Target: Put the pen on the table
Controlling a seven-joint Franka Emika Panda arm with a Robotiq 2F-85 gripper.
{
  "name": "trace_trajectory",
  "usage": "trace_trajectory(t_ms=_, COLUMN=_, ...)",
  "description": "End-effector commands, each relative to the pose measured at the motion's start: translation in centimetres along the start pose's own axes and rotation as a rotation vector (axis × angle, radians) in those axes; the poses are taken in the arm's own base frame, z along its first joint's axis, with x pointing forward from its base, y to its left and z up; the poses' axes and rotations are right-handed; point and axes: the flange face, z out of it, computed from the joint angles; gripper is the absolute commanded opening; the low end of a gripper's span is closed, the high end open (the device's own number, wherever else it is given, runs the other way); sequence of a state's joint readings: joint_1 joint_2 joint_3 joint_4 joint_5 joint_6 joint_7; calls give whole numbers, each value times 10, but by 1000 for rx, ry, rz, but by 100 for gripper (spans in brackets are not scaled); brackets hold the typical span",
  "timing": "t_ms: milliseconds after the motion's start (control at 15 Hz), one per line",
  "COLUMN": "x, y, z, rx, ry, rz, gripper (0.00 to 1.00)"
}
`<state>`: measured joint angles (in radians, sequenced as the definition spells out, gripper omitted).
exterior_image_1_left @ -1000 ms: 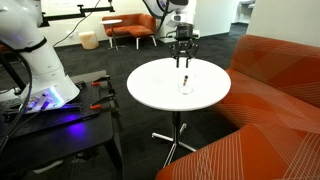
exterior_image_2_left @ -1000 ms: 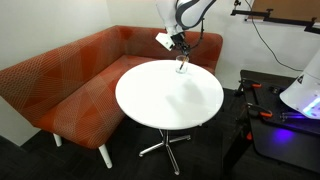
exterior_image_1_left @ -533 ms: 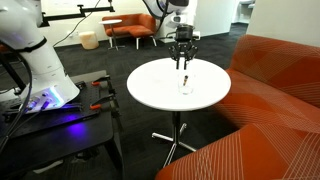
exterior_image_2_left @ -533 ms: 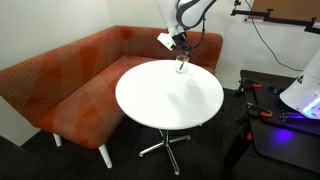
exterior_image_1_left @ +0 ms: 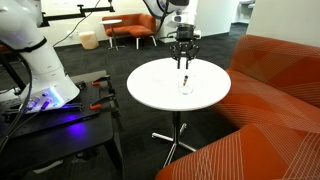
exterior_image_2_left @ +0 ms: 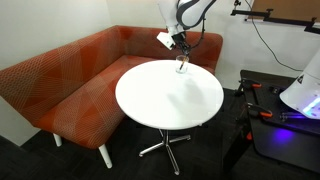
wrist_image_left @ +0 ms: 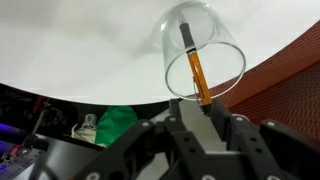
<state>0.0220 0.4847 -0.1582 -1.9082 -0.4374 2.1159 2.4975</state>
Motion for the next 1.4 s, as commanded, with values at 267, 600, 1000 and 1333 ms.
trace_trajectory(t_ms=267, x=3, y=-13, z=-4, rx=49, ry=-89, rz=-31, gripper=39)
trace_trajectory(t_ms=600, x=7, y=-19, z=5, rx=48, ry=-113, rz=-23, gripper=36)
trace_trajectory(t_ms=1000, x=11, y=-18, z=13, rx=18, ry=-123, rz=-11, gripper=34)
trace_trajectory(t_ms=1333, x=10, y=-15, z=20, rx=0, ry=-134, rz=-5, gripper=36)
